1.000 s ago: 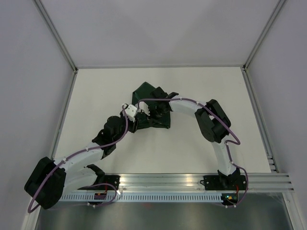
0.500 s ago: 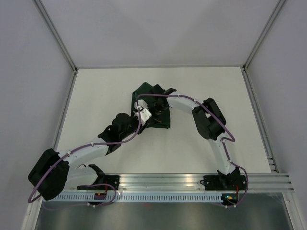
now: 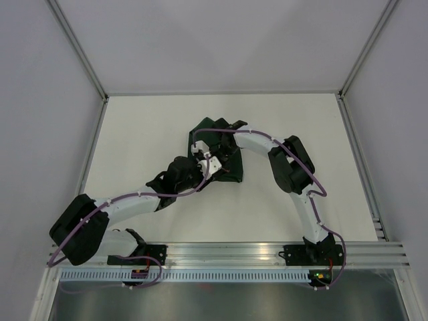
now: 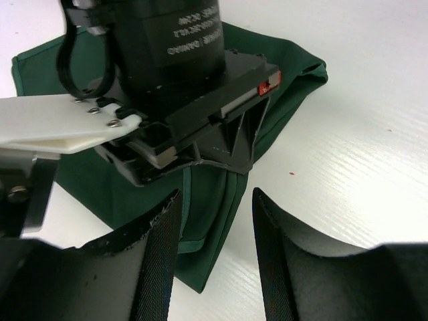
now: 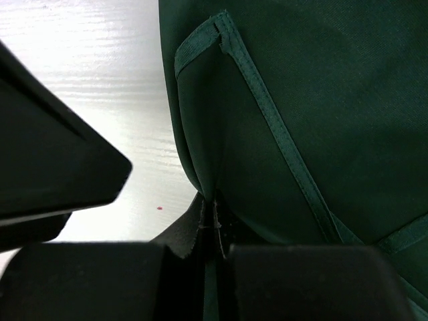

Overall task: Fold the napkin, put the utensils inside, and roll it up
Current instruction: Roll the napkin at the center of the board.

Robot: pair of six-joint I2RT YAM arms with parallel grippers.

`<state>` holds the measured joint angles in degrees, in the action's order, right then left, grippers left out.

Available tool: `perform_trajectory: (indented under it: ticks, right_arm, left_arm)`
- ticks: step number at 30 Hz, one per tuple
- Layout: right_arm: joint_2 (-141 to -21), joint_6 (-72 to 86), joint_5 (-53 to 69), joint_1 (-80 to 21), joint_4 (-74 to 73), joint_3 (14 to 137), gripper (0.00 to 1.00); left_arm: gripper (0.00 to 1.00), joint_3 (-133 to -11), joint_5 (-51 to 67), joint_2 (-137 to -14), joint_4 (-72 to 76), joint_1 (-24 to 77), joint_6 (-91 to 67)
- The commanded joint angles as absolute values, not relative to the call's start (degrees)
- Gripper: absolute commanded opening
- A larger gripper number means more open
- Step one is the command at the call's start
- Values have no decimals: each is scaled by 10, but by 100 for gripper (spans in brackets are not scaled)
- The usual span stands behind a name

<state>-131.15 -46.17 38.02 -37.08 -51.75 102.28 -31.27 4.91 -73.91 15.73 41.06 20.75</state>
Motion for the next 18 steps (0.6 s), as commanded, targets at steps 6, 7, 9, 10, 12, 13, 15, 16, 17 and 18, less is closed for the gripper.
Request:
perform_trajectory:
  ticks: [6,7,9,10,12,13,15,16,17,18]
  right_arm:
    - [-1352,-502,355,-339,-594,1003,5]
    - [-1353,-507,359,-336,-602,1005,5]
    - [-1358,-513,363,-331,-614,1005,5]
    - [-1359,-516,364,-330,-618,1005,5]
    - [-1361,-525,367,-328,-630,1005,4]
    - [-1362,-527,367,-326,-633,1005,4]
    - [-1366,-534,371,-323,-645,1005,4]
    - [-1368,-534,372,-322,-646,1005,4]
    - [-1370,-536,372,-320,-653,1006,4]
    - [-1372,-539,373,-319,-656,1008,4]
  left_arm:
    - [52,-354,47,-793,156,440,256]
    - [53,-356,49,-795,155,441,256]
    - [53,-368,54,-806,145,446,258]
    - [54,-379,48,-810,140,450,264]
    - [54,-388,46,-823,125,455,273]
    - [54,-398,46,-836,120,457,276]
    - [55,-408,50,-850,116,467,284]
    - [56,-417,51,-865,114,469,287]
    - [56,-422,53,-872,106,475,291]
    - [56,-428,56,-879,101,478,294]
